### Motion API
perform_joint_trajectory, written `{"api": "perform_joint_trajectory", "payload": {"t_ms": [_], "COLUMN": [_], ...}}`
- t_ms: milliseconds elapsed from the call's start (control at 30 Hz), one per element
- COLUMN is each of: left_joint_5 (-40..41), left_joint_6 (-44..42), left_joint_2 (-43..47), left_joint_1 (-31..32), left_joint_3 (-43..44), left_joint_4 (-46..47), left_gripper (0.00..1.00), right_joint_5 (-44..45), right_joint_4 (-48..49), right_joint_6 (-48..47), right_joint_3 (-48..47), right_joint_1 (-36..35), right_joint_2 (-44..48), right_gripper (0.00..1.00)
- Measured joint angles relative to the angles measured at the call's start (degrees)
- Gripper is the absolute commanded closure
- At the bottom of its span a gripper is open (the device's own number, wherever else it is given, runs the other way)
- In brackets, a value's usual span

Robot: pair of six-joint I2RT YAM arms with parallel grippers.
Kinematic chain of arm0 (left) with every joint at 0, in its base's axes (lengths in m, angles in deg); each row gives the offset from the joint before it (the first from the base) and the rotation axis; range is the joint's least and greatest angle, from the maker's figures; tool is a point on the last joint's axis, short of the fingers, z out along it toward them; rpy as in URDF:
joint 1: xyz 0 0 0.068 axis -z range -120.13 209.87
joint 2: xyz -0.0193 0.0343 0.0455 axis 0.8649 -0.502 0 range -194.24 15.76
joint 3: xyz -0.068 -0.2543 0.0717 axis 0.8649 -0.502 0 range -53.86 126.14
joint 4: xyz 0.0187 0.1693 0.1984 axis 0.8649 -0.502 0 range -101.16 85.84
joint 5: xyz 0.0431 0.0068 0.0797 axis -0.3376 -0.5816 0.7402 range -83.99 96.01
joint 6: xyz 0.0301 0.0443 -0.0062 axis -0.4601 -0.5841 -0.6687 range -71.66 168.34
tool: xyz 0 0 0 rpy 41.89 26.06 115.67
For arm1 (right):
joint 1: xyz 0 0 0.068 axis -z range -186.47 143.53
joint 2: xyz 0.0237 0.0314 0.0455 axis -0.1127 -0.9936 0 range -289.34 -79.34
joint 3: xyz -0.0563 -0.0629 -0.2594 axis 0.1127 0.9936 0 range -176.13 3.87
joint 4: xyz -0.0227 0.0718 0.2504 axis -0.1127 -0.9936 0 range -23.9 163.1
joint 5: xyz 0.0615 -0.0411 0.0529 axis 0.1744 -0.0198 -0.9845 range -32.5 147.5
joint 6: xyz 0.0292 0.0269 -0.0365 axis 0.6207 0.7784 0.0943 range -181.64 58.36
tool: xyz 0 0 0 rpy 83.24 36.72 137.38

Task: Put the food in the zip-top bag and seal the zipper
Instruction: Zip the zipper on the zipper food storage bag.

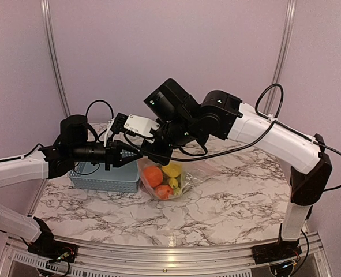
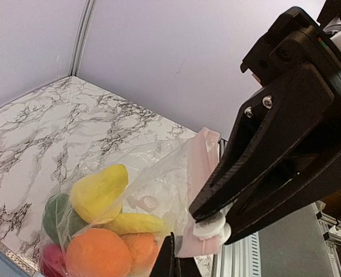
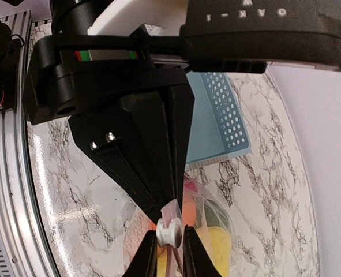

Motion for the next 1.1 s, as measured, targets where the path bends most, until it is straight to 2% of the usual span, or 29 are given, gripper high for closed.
{"api": "perform_joint_trajectory", "payload": {"t_ms": [233, 633, 667, 700, 800, 1100], "left_joint_5": [-0.79, -1.57, -1.6, -1.6, -1.77, -1.77], "left_joint_6": [-0.28, -1.38, -1.53, -1.81, -4.13, -12.85], "left_joint_2": [-1.14, -2.05, -2.12, -2.14, -2.12, -1.7], "left_joint_1": [0.0, 0.0, 0.0, 0.0, 0.0, 0.0], "left_joint_3": [1.14, 2.01, 2.01, 2.01, 2.01, 2.21], "left_joint_4": [-0.26, -1.51, -1.57, -1.75, -1.9, -3.13], "left_gripper": [1.0, 1.0, 0.89, 0.85, 0.81, 0.89], "right_joint_5": [0.26, 1.27, 1.4, 1.42, 1.4, 0.15], "right_joint_4": [0.55, 0.87, 0.96, 1.03, 1.09, 1.03], "right_joint_6": [-0.2, -0.57, -0.66, -0.66, -0.7, -0.55], "right_joint_3": [0.17, 0.44, 0.61, 0.72, 0.83, 0.83], "right_joint_1": [0.0, 0.0, -0.02, -0.02, -0.04, -0.04], "right_joint_2": [0.0, -0.02, -0.02, -0.02, -0.02, -0.02], "right_gripper": [0.84, 0.96, 0.97, 0.97, 0.97, 0.97]}}
